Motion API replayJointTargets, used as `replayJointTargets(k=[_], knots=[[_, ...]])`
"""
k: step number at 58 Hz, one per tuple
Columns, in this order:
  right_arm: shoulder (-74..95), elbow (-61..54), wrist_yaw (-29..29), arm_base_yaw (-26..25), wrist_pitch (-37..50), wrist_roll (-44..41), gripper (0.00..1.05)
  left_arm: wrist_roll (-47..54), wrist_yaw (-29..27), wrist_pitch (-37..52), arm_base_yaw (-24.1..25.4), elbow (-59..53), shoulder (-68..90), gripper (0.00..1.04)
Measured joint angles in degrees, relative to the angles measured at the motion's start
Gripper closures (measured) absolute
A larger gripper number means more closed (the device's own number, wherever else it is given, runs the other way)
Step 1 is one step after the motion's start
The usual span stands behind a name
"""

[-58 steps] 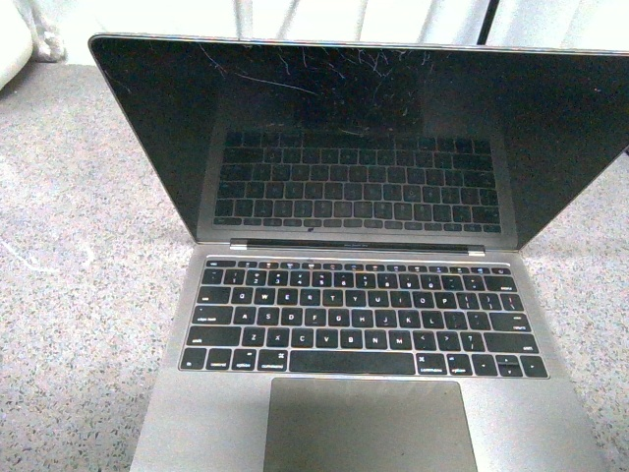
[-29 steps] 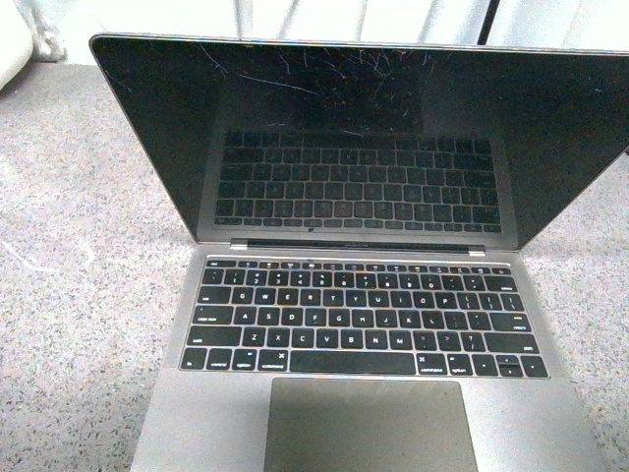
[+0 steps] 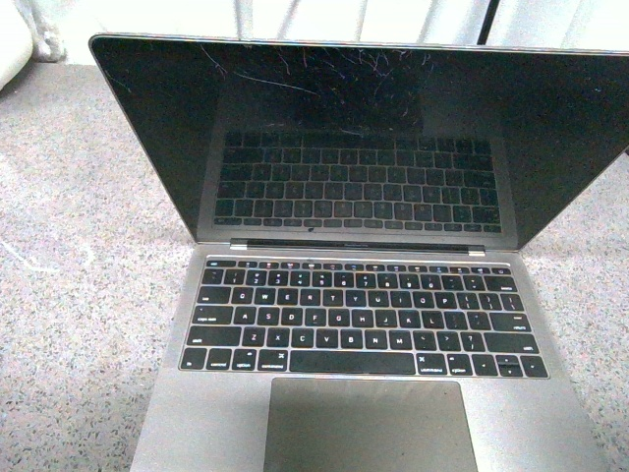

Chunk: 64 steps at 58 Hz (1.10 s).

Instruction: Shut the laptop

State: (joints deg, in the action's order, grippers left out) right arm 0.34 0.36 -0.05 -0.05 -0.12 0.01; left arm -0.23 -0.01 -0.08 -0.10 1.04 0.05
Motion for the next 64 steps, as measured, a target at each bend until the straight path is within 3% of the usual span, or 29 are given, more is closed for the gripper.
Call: replayJointTargets(k=[51, 57, 64], knots=[[0.00, 0.00, 0.00, 0.00, 0.00, 0.00, 0.09, 0.02, 0.00, 0.00, 0.00, 0.00, 0.00, 0.07], [0.00, 0.00, 0.00, 0.00, 0.00, 0.02, 0.19, 0.02, 0.00, 0.00, 0.00, 0.00, 0.00, 0.24], [0.00, 0.00, 0.00, 0.00, 0.00, 0.04, 0.45, 0.02, 0.00, 0.00, 0.00, 0.00, 0.00, 0.49]])
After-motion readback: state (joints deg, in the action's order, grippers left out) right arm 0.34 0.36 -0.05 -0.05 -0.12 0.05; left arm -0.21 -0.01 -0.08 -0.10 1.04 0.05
